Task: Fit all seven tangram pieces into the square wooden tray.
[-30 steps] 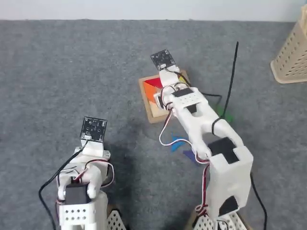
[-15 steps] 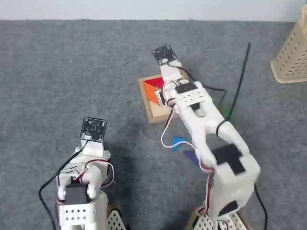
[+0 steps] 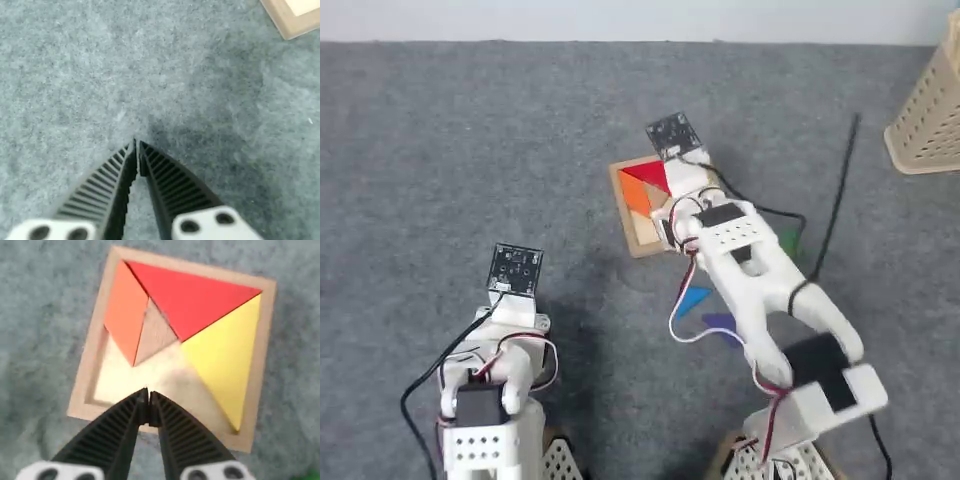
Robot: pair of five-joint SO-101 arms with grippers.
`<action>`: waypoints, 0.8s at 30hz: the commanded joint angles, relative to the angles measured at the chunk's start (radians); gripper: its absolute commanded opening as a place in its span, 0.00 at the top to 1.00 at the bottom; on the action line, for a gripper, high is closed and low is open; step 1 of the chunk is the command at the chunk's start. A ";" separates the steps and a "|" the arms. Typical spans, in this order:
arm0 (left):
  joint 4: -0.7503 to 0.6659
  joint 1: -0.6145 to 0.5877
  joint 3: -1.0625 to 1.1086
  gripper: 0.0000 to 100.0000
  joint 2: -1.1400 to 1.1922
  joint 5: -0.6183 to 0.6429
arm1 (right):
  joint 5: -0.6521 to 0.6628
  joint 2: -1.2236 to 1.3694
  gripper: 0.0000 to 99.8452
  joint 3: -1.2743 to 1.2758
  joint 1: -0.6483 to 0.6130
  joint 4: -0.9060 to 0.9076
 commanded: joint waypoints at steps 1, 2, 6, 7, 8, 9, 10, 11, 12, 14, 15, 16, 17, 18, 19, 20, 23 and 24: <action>0.005 -0.005 -0.008 0.99 0.000 -0.009 | -0.005 0.024 0.99 -0.031 0.015 -0.051; 0.005 -0.005 -0.008 0.99 0.000 -0.009 | -0.005 0.041 0.99 -0.044 0.015 -0.051; 0.005 -0.005 -0.008 0.99 0.000 -0.009 | -0.005 0.104 0.99 -0.074 0.016 -0.041; 0.005 -0.005 -0.008 0.99 0.000 -0.009 | -0.003 0.114 0.99 -0.074 0.016 -0.041; 0.005 -0.005 -0.008 0.99 0.000 -0.009 | -0.003 0.120 0.99 -0.071 0.016 -0.039; 0.005 -0.005 -0.008 0.99 0.000 -0.009 | -0.003 0.125 0.99 -0.071 0.016 -0.030; 0.005 -0.005 -0.008 0.99 0.000 -0.009 | -0.003 0.127 0.99 -0.071 0.016 -0.008; 0.005 -0.005 -0.008 0.99 0.000 -0.009 | -0.003 0.127 0.99 -0.072 0.015 0.019; 0.005 -0.005 -0.008 0.99 0.000 -0.009 | -0.003 0.125 0.99 -0.074 0.010 0.048; 0.005 -0.005 -0.008 0.99 0.000 -0.009 | -0.003 0.117 0.99 -0.075 0.004 0.101; 0.005 -0.005 -0.008 0.99 0.000 -0.009 | -0.003 0.107 0.99 -0.074 -0.004 0.122; 0.005 -0.005 -0.008 0.99 0.000 -0.009 | -0.003 0.090 0.99 -0.071 -0.010 0.145; 0.005 -0.005 -0.008 0.99 0.000 -0.009 | -0.003 0.071 0.99 -0.071 -0.015 0.173; 0.005 -0.005 -0.008 0.99 0.000 -0.009 | -0.003 0.050 0.99 -0.071 -0.016 0.199; 0.005 -0.005 -0.008 0.99 0.000 -0.009 | -0.003 0.028 0.99 -0.071 -0.022 0.220; 0.005 -0.005 -0.008 0.99 0.000 -0.009 | -0.003 0.010 0.99 -0.071 -0.027 0.237; 0.005 -0.003 -0.008 0.99 0.000 -0.009 | -0.005 -0.035 0.99 -0.046 -0.047 0.259; 0.005 -0.003 -0.008 0.99 0.000 -0.009 | -0.005 -0.047 0.99 -0.032 -0.056 0.251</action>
